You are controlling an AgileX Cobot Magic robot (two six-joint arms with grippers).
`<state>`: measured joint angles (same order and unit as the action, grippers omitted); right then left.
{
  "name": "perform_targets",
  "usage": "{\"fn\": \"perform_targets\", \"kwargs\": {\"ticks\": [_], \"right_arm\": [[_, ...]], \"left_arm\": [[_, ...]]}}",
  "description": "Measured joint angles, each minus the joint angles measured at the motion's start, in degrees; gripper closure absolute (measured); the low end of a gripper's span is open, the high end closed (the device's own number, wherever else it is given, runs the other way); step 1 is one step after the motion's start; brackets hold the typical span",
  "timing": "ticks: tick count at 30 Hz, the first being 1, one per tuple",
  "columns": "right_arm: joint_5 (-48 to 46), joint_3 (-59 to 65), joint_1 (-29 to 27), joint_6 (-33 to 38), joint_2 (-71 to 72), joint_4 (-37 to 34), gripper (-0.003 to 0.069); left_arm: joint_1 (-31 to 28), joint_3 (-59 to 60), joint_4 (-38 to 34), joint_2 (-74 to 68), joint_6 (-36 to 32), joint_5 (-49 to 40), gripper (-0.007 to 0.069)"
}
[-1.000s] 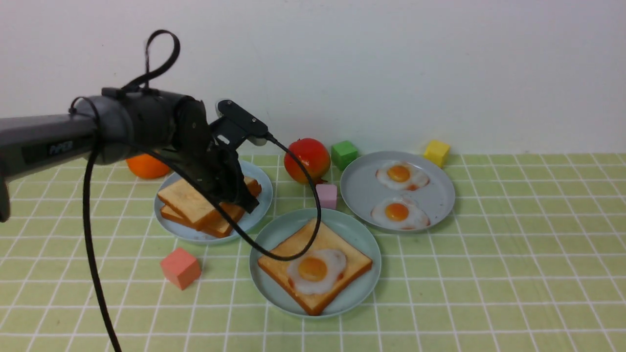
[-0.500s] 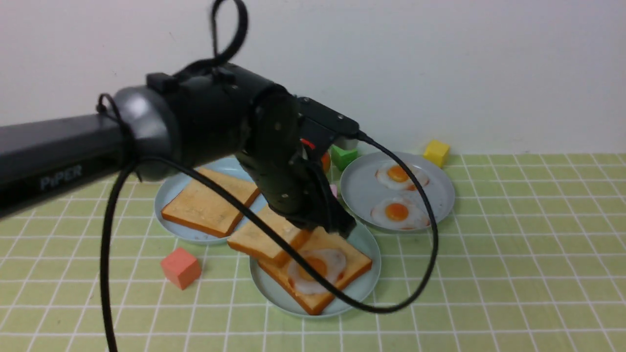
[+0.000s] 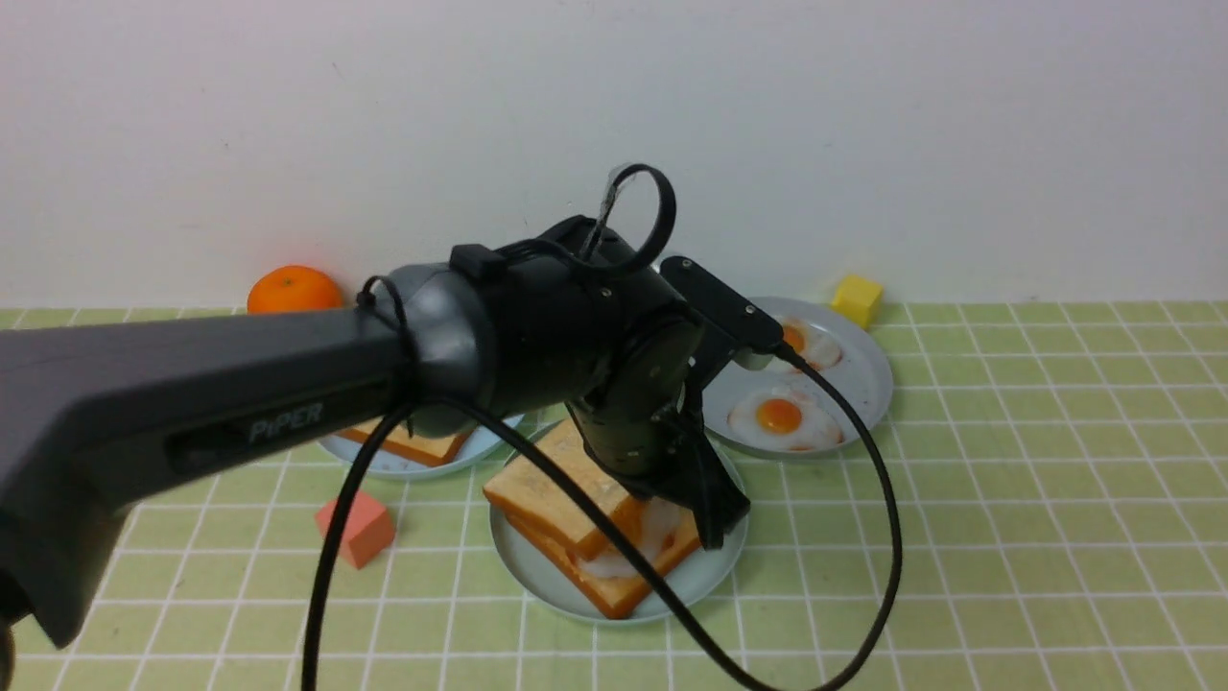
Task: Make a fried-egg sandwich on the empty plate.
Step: Use the left arm to place a slice of bread on the fried egg in the middle
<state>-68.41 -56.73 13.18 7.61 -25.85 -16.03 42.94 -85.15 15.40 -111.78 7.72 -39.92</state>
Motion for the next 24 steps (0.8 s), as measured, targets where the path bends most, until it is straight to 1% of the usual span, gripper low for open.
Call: {"fn": "perform_targets", "kwargs": {"ticks": [11,15,20,24], "right_arm": [[0.0,0.0,0.0,0.0,0.0,0.2,0.0634],[0.0,0.0,0.0,0.0,0.0,0.4,0.0634],[0.0,0.0,0.0,0.0,0.0,0.4,0.0631],[0.0,0.0,0.0,0.0,0.0,0.4,0.0629]], "left_arm": [[0.0,0.0,-3.1,-0.2,0.0,0.6,0.0615],[0.0,0.0,-3.3,-0.2,0.0,1.5,0.0598],[0.0,0.0,-4.6,-0.2,0.0,1.6,0.0536],[0.0,0.0,-5.4,-0.2,0.0,1.6,0.0463]]}}
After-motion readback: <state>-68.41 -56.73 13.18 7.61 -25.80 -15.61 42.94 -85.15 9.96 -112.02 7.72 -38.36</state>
